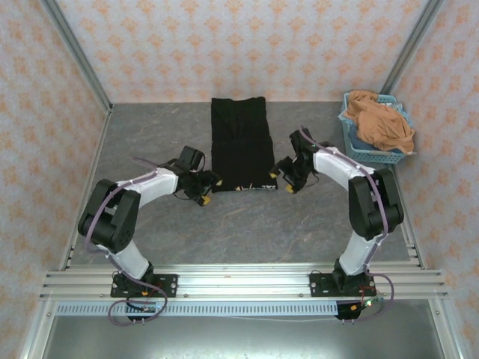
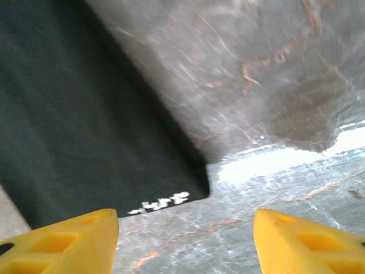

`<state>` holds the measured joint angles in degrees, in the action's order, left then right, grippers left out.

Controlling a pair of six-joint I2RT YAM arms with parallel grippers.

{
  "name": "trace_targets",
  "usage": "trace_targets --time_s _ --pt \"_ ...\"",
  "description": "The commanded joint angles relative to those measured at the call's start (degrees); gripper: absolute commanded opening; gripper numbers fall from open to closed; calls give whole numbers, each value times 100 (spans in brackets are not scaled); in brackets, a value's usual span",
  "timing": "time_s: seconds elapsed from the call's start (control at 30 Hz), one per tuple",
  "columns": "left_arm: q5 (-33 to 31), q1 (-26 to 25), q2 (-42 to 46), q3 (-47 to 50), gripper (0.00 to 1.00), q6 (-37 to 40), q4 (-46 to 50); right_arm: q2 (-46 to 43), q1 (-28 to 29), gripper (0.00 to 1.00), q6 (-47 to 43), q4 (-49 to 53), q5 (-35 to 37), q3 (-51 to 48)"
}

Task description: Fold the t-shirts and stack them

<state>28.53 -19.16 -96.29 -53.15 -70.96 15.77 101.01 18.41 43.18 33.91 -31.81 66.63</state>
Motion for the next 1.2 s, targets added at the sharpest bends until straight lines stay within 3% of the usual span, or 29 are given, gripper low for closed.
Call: trace_targets --time_s 0.0,0.17,0.33,0.47,0.63,0.77,0.93,1.17 --pt "-35 0 -136 48 63 -527 -595 9 105 64 464 -763 -325 -240" --pt "-102 -8 -451 -142 51 -545 -780 252 168 62 671 -987 -295 -309" --pt "-127 -35 -736 -394 31 -496 -771 521 163 54 683 -1104 -200 -149" --pt "-190 -37 -803 -521 21 -454 -694 827 171 50 724 -808 -175 160" --pt "-234 -31 -816 -716 0 -320 -527 881 180 17 867 -928 -12 247" --pt "-337 -10 -658 -1153 0 -9 -22 757 172 0 833 -744 188 622" --pt "-438 -5 -330 -1854 0 507 1051 553 179 0 550 111 374 1236" --pt "-134 -154 431 -1492 0 1182 1924 -349 463 0 450 681 273 705"
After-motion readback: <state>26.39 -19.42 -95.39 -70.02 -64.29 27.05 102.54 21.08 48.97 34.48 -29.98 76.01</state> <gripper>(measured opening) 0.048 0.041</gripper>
